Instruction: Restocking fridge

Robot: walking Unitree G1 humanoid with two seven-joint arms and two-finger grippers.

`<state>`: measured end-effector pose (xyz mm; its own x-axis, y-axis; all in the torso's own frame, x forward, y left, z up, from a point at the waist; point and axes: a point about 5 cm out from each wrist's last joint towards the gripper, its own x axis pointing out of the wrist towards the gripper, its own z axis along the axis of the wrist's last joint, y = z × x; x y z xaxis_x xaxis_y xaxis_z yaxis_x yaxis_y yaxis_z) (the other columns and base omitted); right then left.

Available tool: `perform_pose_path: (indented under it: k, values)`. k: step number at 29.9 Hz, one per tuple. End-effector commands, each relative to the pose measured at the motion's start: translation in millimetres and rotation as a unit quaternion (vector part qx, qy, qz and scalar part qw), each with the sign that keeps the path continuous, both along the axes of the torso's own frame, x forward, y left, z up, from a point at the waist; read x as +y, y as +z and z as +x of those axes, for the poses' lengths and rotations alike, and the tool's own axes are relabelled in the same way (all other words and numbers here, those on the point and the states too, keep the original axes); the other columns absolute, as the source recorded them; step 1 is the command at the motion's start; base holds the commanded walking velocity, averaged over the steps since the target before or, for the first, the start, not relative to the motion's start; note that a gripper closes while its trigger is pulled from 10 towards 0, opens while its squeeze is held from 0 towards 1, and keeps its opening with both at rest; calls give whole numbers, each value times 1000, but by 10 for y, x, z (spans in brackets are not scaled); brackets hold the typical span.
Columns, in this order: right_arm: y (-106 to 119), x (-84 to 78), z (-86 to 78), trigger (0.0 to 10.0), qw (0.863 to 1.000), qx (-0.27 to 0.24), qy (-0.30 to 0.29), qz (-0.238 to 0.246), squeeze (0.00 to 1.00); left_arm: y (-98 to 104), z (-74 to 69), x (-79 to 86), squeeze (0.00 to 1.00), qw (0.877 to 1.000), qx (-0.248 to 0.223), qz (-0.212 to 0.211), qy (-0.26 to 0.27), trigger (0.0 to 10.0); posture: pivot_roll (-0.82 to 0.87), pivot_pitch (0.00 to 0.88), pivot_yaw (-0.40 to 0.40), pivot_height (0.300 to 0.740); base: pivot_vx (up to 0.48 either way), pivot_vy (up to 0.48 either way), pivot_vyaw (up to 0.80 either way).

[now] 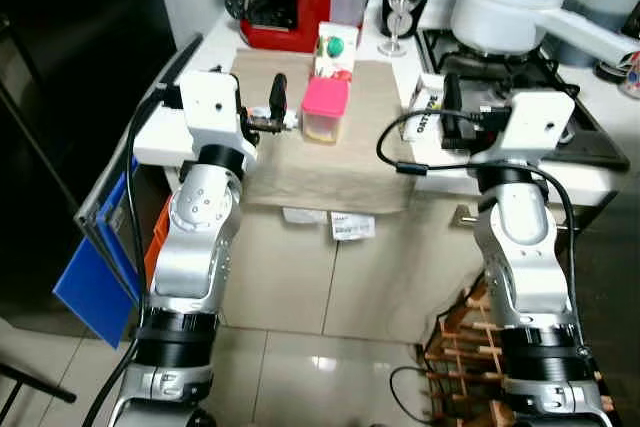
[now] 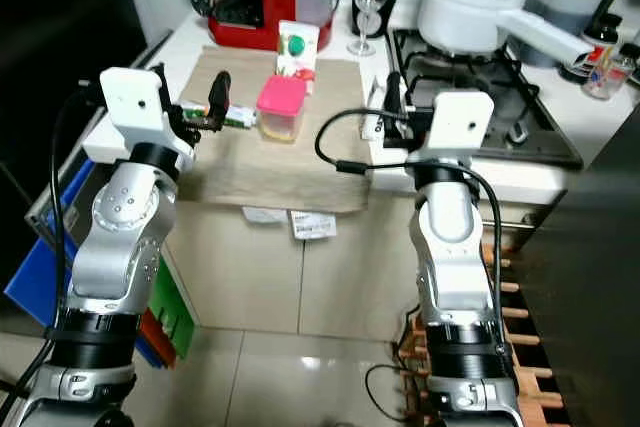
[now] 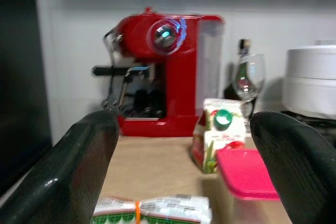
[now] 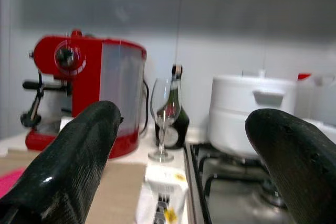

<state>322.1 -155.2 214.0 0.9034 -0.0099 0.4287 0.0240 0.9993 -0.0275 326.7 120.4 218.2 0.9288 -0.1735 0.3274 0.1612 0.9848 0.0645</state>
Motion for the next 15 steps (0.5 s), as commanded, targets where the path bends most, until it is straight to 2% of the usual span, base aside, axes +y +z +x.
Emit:
perform_pose_path:
  k: [1,5,10,13,15]
  values:
    - [0,-58,22,10000,1000,7,-11,6,255,89,3,-91,0,1000,-17,6,-22,10000,-45,0,-18,740,480,0,0]
    - [35,-111,13,10000,999,-9,-26,19,259,181,-29,-116,0,998,-46,35,-35,10000,-40,0,-15,740,480,0,0]
    - [69,-141,18,10000,999,-18,-36,29,259,244,-15,-90,0,997,-58,41,-32,10000,-38,0,-12,740,480,0,0]
    - [75,-138,25,10000,999,-19,-36,29,259,261,-3,-70,0,997,-58,37,-30,10000,-36,0,-11,740,480,0,0]
    - [91,-115,28,10000,999,-21,-27,30,255,294,-13,-58,0,997,-65,18,-30,10000,-35,0,-11,740,480,0,0]
